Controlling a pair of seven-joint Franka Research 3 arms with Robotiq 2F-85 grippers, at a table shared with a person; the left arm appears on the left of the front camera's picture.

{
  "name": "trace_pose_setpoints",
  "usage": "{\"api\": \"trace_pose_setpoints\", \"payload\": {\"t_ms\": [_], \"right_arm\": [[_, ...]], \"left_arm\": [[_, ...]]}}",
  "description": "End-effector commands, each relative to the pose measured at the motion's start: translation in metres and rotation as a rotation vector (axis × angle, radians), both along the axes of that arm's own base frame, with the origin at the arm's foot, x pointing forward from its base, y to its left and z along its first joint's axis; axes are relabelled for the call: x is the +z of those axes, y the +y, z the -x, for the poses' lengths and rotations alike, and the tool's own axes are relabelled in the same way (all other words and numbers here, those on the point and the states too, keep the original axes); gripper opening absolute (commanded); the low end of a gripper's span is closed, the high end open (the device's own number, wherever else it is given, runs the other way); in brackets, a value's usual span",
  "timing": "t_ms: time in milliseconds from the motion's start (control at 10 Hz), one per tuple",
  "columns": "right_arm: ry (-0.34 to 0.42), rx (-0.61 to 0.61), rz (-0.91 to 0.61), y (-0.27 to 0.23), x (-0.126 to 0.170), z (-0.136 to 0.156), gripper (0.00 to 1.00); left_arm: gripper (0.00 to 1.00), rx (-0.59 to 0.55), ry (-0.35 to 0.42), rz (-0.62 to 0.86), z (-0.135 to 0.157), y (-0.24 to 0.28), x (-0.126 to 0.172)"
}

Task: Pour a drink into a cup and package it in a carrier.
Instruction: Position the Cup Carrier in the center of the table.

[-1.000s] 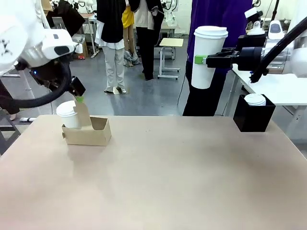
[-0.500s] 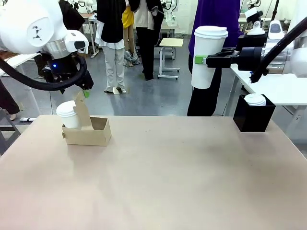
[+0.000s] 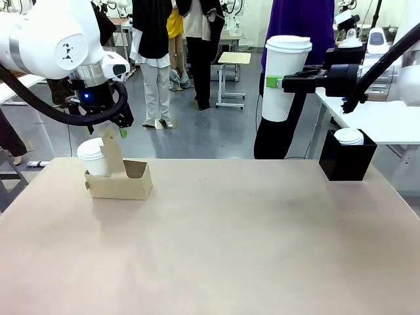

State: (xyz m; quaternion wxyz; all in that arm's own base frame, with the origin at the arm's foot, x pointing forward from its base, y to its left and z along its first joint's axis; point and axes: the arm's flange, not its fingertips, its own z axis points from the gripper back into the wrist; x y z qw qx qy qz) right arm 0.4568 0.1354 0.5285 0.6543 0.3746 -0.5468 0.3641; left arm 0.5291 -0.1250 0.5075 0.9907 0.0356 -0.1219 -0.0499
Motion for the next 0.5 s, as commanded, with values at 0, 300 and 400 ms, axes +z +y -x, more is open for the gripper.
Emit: {"api": "trace_pose_setpoints", "payload": {"t_ms": [0, 300, 400], "right_arm": [[-0.005, -0.013, 0.008, 0.0016, 0.0022, 0.0016, 0.81], [-0.005, -0.013, 0.008, 0.0016, 0.0022, 0.0016, 0.81], [-0.005, -0.013, 0.008, 0.0016, 0.0022, 0.0016, 0.81]], "left_arm": [[0.51, 0.035, -0.001, -0.022, -0.0058, 0.0038, 0.0022], [0.00, 0.074, -0.034, -0.018, -0.0072, 0.0050, -0.0018], [0.00, 0.079, -0.040, -0.006, -0.0074, 0.0059, -0.0043]]}}
